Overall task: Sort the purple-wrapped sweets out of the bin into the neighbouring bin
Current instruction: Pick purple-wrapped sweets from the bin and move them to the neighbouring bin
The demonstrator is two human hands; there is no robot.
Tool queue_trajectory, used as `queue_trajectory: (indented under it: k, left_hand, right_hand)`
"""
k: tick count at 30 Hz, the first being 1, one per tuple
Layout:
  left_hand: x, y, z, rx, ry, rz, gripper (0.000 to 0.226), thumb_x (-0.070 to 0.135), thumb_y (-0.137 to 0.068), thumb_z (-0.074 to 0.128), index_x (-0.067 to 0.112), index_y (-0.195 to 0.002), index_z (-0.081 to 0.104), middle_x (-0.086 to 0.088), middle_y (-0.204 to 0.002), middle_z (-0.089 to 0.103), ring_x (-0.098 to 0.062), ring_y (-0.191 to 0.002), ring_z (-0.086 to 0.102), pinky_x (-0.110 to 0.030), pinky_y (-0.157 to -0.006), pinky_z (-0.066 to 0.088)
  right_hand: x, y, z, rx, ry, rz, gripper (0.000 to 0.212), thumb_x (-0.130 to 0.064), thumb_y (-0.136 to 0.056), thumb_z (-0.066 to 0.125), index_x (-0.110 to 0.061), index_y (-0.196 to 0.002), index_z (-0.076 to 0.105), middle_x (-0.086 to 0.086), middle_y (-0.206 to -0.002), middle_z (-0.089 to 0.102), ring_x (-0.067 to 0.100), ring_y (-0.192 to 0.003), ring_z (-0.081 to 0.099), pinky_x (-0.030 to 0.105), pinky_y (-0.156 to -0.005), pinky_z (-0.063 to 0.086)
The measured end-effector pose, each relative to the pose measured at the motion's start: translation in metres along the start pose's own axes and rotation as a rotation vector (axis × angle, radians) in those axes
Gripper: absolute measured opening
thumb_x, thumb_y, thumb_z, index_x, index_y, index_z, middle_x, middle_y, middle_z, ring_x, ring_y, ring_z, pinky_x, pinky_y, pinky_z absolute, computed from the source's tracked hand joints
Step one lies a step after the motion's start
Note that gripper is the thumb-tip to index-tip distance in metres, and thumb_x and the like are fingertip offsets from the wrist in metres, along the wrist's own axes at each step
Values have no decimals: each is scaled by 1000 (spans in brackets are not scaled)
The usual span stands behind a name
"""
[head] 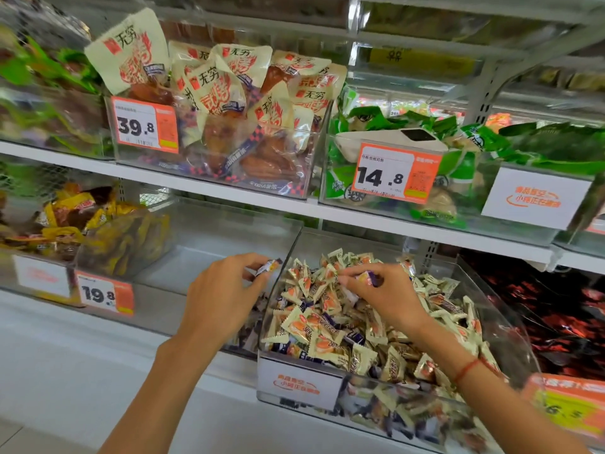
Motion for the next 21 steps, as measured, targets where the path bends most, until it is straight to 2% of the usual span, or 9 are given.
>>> queue_trajectory:
  k: [2,4,6,8,10,13,15,18,21]
  left_hand:
    - [-15,-10,-8,49,46,-26,16,31,-92,59,38,-105,66,15,-90,63,-7,-84,58,-26,-64,38]
    - [-33,-17,-12,100,51,-45,17,24,-91,61,33,-103,69,11,-90,65,-9,-86,60,-27,-65,39]
    - [-55,-20,-5,124,28,-87,16,21,-91,62,28,-101,71,5,-90,70,-15,-86,64,-29,-64,43]
    - [-73,-20,9,93,-6,-131,14,20,-90,63,24,-101,72,-2,-92,73,-25,-89,67,-36,-69,50]
    - [-79,-20,22,59,-17,-148,16,22,-89,64,24,-104,71,-3,-95,73,-28,-93,67,-41,-76,53]
    - [-76,-23,29,36,-39,-122,26,27,-91,61,27,-117,66,3,-104,72,-22,-98,66,-39,-82,53]
    - [-68,-23,29,30,-44,-91,28,32,-94,56,30,-121,62,5,-110,69,-18,-101,64,-37,-84,52]
    - [-38,-14,25,40,111,11,30,43,-94,50,36,-122,59,17,-111,62,-5,-99,58,-26,-81,47]
    - [-2,8,40,-94,146,192,43,54,-91,42,39,-130,51,21,-125,55,0,-108,54,-25,-90,48]
  right_hand:
    - [-20,-8,17,9,-80,-48,9,-28,-85,70,-26,-92,76,-3,-53,60,7,-43,28,24,-43,34]
    - [-42,-21,46,-9,-97,-131,9,-29,-87,69,-26,-93,76,-7,-54,58,7,-46,32,33,-49,39]
    - [-61,-37,75,-8,-66,-203,11,-27,-88,68,-21,-95,76,-8,-64,65,5,-52,46,33,-58,47]
    - [-68,-54,103,-50,58,-252,15,-26,-90,67,-18,-99,75,-1,-89,74,5,-71,61,29,-72,53]
    - [-59,-69,130,-177,209,-232,19,-27,-91,65,-17,-104,74,-1,-101,73,10,-85,63,30,-80,52]
    - [-49,-73,136,-329,265,-161,29,-35,-93,60,-19,-117,67,-1,-114,68,13,-103,59,33,-92,48]
    - [-51,-64,112,-255,269,-206,30,-34,-96,55,-21,-122,63,-5,-121,64,8,-111,55,27,-97,43]
    - [-41,-36,66,-67,269,-276,24,-30,-95,51,-25,-114,65,-15,-110,63,-6,-97,53,23,-93,45]
    - [-18,-8,76,-249,366,-360,33,-41,-92,47,-29,-118,64,-13,-124,60,-4,-112,49,28,-103,41]
Point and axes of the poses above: each hand's wrist, its own y-axis away from the middle knuckle, its own z-axis out of the palm, x = y × z, the point moved 9 cm from there along -y, towards the middle knuckle
